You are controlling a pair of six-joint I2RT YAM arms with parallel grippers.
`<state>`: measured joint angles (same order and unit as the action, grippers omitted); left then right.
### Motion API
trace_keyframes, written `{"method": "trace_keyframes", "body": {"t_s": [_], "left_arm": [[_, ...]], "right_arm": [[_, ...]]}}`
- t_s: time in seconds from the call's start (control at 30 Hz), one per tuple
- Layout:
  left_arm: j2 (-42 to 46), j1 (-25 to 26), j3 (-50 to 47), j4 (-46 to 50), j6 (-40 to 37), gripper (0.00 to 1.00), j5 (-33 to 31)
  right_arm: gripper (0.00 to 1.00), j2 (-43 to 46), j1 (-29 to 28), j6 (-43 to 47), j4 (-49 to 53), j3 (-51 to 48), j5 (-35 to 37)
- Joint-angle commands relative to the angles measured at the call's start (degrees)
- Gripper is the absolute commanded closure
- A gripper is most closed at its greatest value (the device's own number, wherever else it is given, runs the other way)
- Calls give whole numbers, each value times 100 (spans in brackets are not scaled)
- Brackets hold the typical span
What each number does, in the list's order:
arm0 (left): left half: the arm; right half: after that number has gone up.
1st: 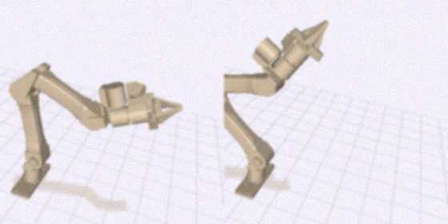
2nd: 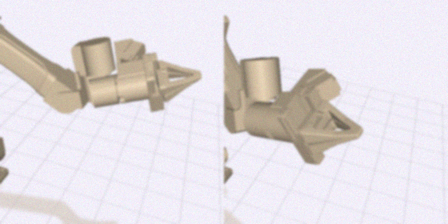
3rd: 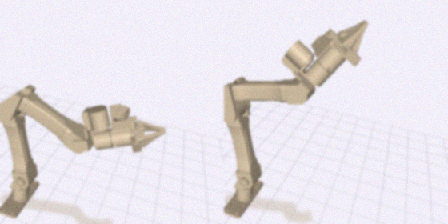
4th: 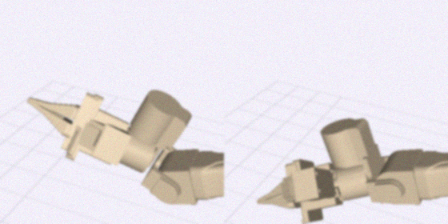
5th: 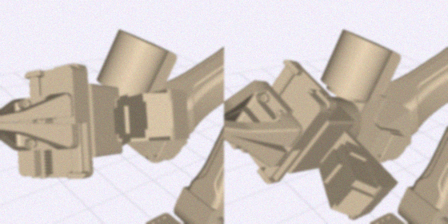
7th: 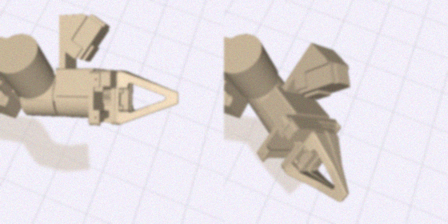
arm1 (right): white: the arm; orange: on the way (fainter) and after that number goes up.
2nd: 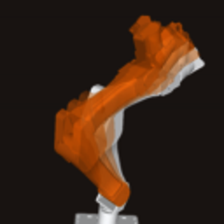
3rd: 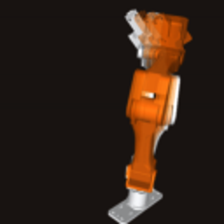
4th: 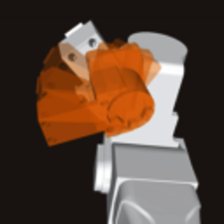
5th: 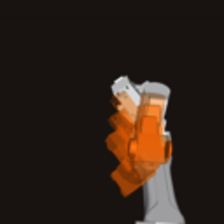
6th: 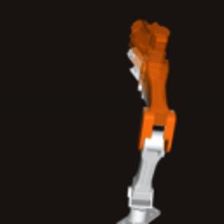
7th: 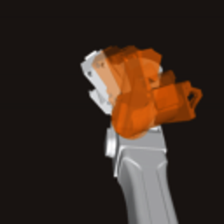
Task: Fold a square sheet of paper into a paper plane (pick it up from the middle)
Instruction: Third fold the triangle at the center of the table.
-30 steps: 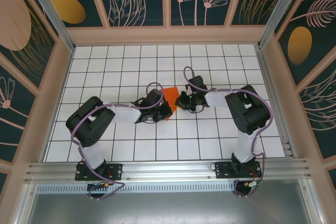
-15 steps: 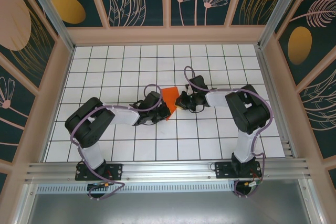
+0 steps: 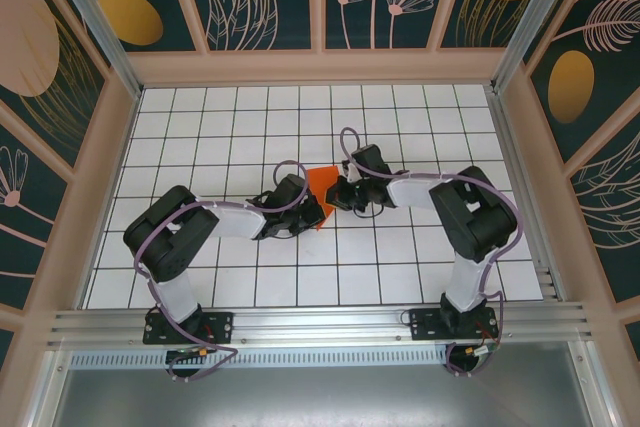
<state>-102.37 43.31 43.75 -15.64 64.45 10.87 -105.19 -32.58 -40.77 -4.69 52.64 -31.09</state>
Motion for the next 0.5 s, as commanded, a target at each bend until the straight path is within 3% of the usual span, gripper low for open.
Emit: {"method": "trace_keyframes", "body": {"t_s": [0.0, 0.17, 0.47], "left_arm": [[-88, 2, -182, 741, 83, 100, -283], [-138, 2, -194, 905, 162, 100, -300], [-194, -3, -280, 1098, 160, 100, -340]], "right_arm": [[96, -232, 23, 120, -6, -118, 54], [96, -392, 85, 307, 50, -136, 93], [96, -526, 851, 899, 124, 195, 506]]}}
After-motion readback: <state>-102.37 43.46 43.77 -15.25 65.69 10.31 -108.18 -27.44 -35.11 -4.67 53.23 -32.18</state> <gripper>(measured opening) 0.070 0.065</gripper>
